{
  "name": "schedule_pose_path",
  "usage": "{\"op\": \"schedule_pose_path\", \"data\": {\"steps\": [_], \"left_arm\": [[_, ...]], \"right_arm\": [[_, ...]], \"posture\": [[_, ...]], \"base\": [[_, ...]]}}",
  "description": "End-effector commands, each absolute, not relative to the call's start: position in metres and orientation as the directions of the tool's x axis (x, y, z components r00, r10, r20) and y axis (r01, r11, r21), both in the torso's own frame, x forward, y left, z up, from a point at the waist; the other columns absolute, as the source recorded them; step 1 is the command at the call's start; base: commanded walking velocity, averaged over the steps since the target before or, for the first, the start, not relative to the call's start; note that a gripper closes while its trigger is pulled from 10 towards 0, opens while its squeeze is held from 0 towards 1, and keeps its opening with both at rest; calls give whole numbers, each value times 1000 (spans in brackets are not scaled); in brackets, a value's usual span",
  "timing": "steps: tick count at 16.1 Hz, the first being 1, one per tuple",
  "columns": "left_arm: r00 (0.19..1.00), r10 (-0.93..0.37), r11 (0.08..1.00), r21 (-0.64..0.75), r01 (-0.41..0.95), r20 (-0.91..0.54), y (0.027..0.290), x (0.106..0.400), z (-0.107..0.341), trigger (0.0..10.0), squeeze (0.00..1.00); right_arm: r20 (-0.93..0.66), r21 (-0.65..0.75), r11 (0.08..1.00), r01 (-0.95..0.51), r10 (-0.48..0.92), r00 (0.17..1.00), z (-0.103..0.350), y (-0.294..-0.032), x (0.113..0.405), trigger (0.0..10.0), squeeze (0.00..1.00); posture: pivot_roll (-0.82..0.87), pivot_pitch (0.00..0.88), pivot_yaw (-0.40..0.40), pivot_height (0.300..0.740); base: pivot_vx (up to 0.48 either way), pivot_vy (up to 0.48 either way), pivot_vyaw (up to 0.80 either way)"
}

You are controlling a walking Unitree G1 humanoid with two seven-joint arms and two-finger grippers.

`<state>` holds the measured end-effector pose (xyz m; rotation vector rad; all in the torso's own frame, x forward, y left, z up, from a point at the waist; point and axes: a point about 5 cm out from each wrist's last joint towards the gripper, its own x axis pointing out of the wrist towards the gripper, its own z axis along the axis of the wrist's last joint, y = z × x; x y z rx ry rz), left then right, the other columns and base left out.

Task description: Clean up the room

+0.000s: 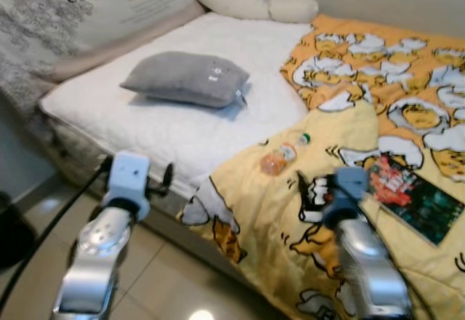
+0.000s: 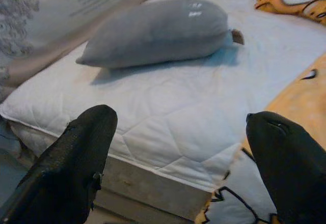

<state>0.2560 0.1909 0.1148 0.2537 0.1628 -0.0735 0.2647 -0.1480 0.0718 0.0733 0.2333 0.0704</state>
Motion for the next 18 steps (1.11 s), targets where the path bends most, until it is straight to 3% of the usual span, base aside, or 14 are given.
{"op": "schedule_pose_path", "data": {"steps": [1, 6, 8, 10, 14, 17, 18], "left_arm": [[985, -71, 964, 243, 108, -158, 186, 258, 117, 10000, 0], [985, -72, 966, 234, 109, -158, 185, 261, 116, 10000, 0], [985, -79, 966, 233, 114, -156, 184, 262, 116, 10000, 0], [985, -83, 965, 235, 118, -154, 183, 264, 116, 10000, 0], [984, -97, 960, 246, 131, -148, 183, 264, 118, 10000, 0], [984, -121, 961, 234, 150, -135, 189, 258, 121, 10000, 0], [982, -131, 958, 238, 161, -136, 191, 259, 121, 10000, 0]], "right_arm": [[-220, 68, 997, -35, 49, 974, 77, -157, 267, 10000, 0], [-212, 59, 996, -60, 71, 975, 82, -152, 270, 10000, 0], [-203, -6, 992, -122, 119, 972, 85, -148, 272, 10000, 0], [-195, -10, 990, -140, 135, 971, 87, -144, 273, 10000, 0], [-207, 16, 994, -110, 111, 972, 92, -146, 277, 10000, 0], [-283, -4, 998, -59, 56, 958, 100, -155, 279, 10000, 0], [-281, -22, 998, -63, 55, 958, 103, -156, 281, 10000, 1000]], "posture": [[-39, 0, 47, 740], [-51, 0, 42, 740], [-52, 0, 41, 740], [-54, 0, 42, 740], [-45, 0, 35, 740], [-42, 0, 29, 740], [-46, 0, 33, 740]], "base": [[382, 0, 0], [382, 0, 0], [379, 0, 0], [379, 0, 800], [368, 0, 200], [0, 0, 0], [0, 0, 0]]}}
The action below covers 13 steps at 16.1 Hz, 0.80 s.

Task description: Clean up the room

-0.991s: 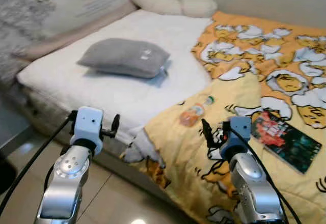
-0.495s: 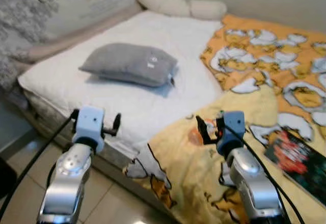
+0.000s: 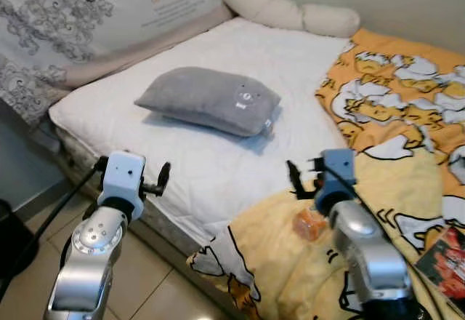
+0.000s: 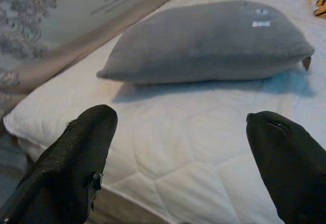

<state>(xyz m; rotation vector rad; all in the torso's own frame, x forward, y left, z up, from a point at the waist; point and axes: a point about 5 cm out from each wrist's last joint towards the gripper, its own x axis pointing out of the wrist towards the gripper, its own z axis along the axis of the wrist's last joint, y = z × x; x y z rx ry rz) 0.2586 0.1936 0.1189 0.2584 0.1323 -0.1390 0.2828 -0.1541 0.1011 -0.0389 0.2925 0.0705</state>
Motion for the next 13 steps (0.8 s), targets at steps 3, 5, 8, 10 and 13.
{"op": "schedule_pose_path", "data": {"steps": [3, 5, 8, 10, 13], "left_arm": [[949, -282, 908, 279, 312, -144, 189, 266, 128, 10000, 0], [894, -418, 843, 297, 448, -163, 184, 266, 132, 10000, 0], [819, -532, 757, 312, 574, -215, 182, 265, 132, 10000, 0], [784, -569, 716, 318, 621, -249, 183, 262, 131, 10000, 0], [772, -581, 705, 313, 636, -258, 181, 259, 129, 10000, 0]], "right_arm": [[-333, -37, 998, -45, 30, 943, 120, -167, 303, 10000, 1000], [-428, -57, 997, 45, -65, 901, 121, -180, 315, 10000, 1000], [-487, -101, 990, 99, -136, 863, 122, -186, 331, 10000, 1000], [-484, -102, 989, 111, -146, 863, 132, -184, 349, 10000, 1000], [-498, -81, 991, 109, -135, 857, 134, -184, 362, 10000, 1000]], "posture": [[-65, 0, 40, 740], [-65, 0, 26, 740], [-58, 0, 24, 740], [-52, 0, 26, 740], [-45, 0, 17, 740]], "base": [[0, 0, 0], [0, 0, 0], [0, 0, 0], [0, 0, 0], [0, 0, 0]]}}
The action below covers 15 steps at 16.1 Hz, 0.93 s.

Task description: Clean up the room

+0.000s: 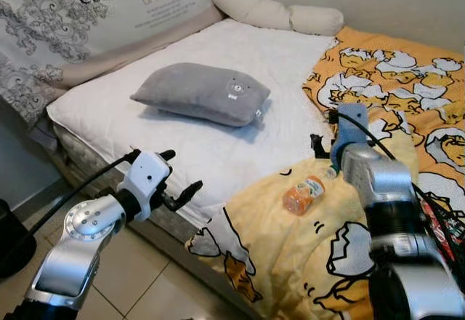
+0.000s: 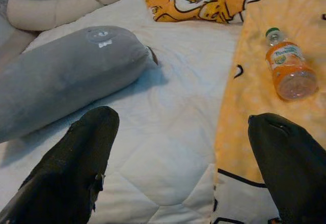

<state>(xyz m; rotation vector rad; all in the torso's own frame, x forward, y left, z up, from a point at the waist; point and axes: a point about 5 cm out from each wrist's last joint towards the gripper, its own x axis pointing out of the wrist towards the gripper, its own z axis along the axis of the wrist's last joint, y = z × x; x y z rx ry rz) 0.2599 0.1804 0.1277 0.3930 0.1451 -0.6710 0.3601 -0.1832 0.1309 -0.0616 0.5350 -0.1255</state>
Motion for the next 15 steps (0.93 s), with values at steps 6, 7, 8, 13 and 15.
{"op": "schedule_pose_path", "data": {"steps": [6, 7, 8, 13, 15], "left_arm": [[765, -582, 702, 305, 644, -275, 177, 252, 121, 10000, 0], [766, -581, 704, 302, 643, -277, 176, 250, 120, 10000, 0], [766, -580, 705, 299, 643, -279, 175, 248, 118, 10000, 0], [742, -608, 678, 300, 671, -282, 169, 250, 121, 10000, 0], [725, -622, 662, 296, 688, -295, 169, 246, 123, 10000, 0]], "right_arm": [[-508, -100, 993, 63, -105, 855, 130, -174, 378, 10000, 0], [-518, -98, 992, 75, -115, 848, 126, -174, 379, 10000, 0], [-537, -67, 991, 113, -131, 833, 119, -175, 379, 10000, 0], [-595, -17, 984, 180, -155, 789, 100, -172, 376, 10000, 0], [-622, -4, 985, 172, -137, 771, 91, -164, 373, 10000, 0]], "posture": [[-18, 0, -17, 740], [-17, 0, -16, 740], [-15, 0, -16, 740], [-9, 0, 0, 740], [5, 0, 5, 740]], "base": [[0, 0, 0], [0, 0, 0], [0, 0, 0], [0, 0, 0], [0, 0, 0]]}}
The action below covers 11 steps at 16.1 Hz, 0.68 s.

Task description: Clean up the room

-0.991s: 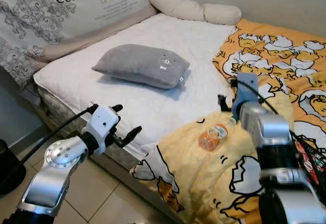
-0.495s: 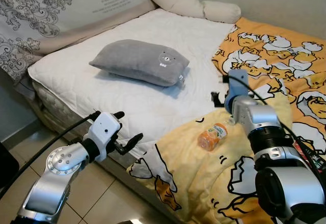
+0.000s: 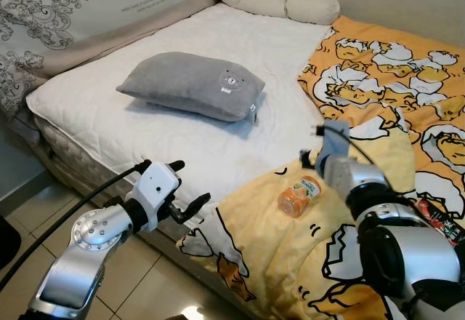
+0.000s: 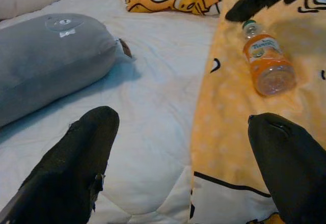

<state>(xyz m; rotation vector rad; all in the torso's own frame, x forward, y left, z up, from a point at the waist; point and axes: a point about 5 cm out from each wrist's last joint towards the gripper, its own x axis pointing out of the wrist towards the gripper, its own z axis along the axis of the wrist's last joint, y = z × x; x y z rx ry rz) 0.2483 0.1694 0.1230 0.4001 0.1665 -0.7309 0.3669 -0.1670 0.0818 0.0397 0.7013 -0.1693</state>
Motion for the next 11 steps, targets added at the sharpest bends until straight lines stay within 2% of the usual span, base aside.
{"op": "schedule_pose_path", "data": {"steps": [1, 8, 9, 10, 11], "left_arm": [[713, -630, 651, 292, 701, -308, 169, 243, 124, 10000, 0], [669, -652, 616, 265, 742, -357, 171, 224, 131, 10000, 0], [668, -649, 616, 263, 742, -363, 172, 223, 131, 10000, 0], [668, -647, 618, 260, 742, -368, 172, 222, 131, 10000, 0], [667, -646, 620, 255, 742, -370, 171, 220, 131, 10000, 0]], "right_arm": [[-637, -10, 983, 181, -146, 757, 86, -162, 370, 10000, 0], [-713, -65, 968, 242, -215, 667, 53, -156, 350, 10000, 0], [-721, -63, 966, 250, -217, 658, 50, -155, 347, 9333, 0], [-727, -64, 967, 245, -213, 652, 47, -155, 345, 745, 0], [-731, -66, 967, 247, -215, 647, 45, -155, 343, 157, 0]], "posture": [[20, 0, -1, 740], [74, 88, -17, 740], [74, 88, -17, 740], [78, 97, -20, 740], [78, 97, -20, 740]], "base": [[0, 0, 0], [0, 0, 0], [0, 0, 0], [0, 0, 0], [0, 0, 0]]}}
